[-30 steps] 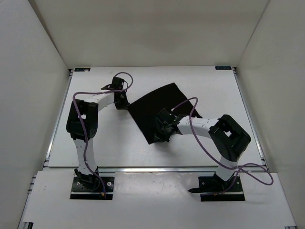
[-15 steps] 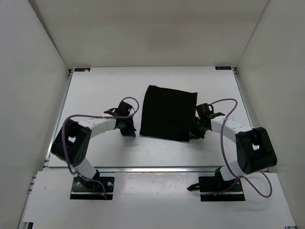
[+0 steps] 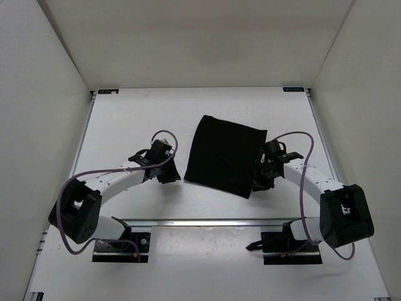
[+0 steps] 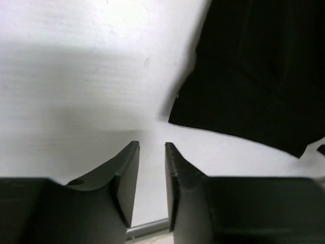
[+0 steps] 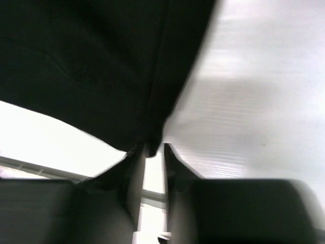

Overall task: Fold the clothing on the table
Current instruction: Flatten the skirt out, then fold the skirt

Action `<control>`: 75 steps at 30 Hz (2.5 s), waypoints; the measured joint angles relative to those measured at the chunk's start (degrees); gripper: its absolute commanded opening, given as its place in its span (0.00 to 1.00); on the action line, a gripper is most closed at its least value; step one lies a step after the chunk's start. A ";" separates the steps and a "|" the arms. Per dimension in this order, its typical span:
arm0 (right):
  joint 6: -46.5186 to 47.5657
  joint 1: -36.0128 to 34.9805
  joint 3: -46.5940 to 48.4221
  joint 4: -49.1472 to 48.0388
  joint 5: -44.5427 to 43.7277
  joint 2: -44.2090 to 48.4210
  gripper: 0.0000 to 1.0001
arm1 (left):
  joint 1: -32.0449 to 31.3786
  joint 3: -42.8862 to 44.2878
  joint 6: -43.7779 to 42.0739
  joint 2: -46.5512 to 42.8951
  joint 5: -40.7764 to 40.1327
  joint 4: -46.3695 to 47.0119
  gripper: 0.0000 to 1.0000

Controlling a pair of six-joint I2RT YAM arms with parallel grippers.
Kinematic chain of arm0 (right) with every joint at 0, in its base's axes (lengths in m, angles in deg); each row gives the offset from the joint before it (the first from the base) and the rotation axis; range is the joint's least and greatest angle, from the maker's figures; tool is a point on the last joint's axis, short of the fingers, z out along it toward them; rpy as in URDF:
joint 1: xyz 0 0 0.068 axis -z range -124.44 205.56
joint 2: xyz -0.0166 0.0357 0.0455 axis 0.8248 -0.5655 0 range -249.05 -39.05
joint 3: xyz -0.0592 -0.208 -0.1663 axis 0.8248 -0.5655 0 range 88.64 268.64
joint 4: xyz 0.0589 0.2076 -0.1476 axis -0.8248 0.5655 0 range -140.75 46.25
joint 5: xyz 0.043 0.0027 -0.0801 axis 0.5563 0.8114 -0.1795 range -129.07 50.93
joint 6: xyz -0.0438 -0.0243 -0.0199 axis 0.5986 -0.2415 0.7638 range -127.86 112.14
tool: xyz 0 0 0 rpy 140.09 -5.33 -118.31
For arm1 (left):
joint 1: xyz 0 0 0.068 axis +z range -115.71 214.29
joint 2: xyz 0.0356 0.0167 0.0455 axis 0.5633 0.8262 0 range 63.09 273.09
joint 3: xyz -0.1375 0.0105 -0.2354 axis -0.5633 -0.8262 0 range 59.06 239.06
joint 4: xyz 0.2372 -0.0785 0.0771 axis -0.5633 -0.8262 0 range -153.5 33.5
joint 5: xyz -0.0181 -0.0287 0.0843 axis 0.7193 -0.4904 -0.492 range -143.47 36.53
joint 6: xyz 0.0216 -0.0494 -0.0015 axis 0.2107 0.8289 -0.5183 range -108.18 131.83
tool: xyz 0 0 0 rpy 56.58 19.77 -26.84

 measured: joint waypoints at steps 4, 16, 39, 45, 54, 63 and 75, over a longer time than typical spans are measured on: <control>1.05 1.57 -0.83 1.03 0.04 0.37 0.47 | 1.01 0.00 -0.57 1.11 -1.27 2.56 0.48; -8.61 -0.59 -10.01 -3.80 1.16 7.98 0.47 | -0.35 0.00 0.04 6.32 -1.88 10.95 0.59; -4.22 -0.33 5.51 -4.20 4.74 -3.56 0.00 | 3.02 4.74 -1.49 5.35 -1.09 9.03 0.00; -1.75 -4.83 8.00 -0.85 4.46 -4.00 0.00 | 2.49 0.83 -2.23 -5.55 -0.33 0.63 0.00; -4.28 -9.44 -0.96 8.13 6.64 12.68 0.00 | -2.67 -7.41 1.73 -21.46 3.08 -14.47 0.00; -10.19 -9.38 -4.68 16.35 14.43 30.82 0.00 | -5.29 -8.28 8.20 -34.91 5.84 -23.06 0.00; -1.51 1.46 7.08 22.67 18.49 17.22 0.00 | 4.35 1.68 6.45 -22.71 10.16 -21.81 0.00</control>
